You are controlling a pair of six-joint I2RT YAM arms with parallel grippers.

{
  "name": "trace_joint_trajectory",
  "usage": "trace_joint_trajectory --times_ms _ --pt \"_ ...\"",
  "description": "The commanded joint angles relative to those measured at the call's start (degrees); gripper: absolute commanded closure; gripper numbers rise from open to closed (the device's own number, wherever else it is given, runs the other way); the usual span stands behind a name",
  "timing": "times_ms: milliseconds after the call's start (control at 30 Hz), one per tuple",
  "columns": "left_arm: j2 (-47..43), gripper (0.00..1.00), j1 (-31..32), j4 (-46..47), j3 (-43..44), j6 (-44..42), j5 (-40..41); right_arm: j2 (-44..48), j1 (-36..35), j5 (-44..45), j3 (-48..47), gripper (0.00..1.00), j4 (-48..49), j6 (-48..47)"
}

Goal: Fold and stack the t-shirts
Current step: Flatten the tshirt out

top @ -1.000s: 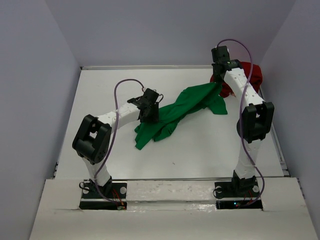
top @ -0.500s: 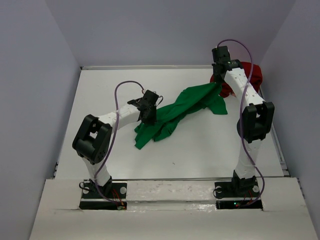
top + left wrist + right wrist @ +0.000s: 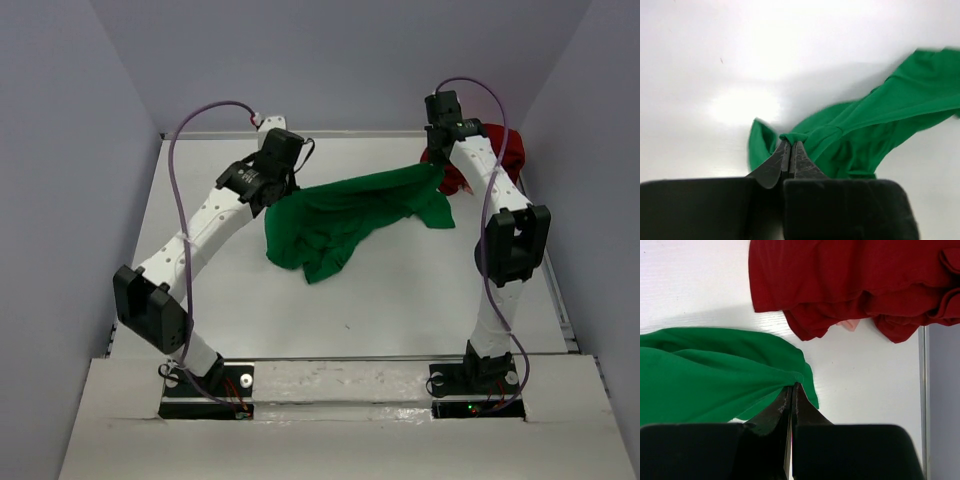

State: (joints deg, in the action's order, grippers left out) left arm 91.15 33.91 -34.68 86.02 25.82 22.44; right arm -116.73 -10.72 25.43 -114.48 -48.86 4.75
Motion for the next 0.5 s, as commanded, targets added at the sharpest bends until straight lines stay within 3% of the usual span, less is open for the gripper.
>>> trace_joint_trajectory --times_ms 0,233,467 --pt "-5.3 1.00 -0.1 -7.0 9.7 -2.5 9.2 6.2 0.4 0.7 -2.8 1.00 0.9 -0.3" --pt "-5.3 1.00 -0.2 -11.5 19.8 -6.1 12.3 7.7 0.4 0.6 -6.5 1.00 -1.3 -1.1" --pt "-5.2 1.00 -0.1 -12.2 23.3 -9.0 17.9 8.6 0.4 1.2 -12.7 1.00 -4.0 -1.3"
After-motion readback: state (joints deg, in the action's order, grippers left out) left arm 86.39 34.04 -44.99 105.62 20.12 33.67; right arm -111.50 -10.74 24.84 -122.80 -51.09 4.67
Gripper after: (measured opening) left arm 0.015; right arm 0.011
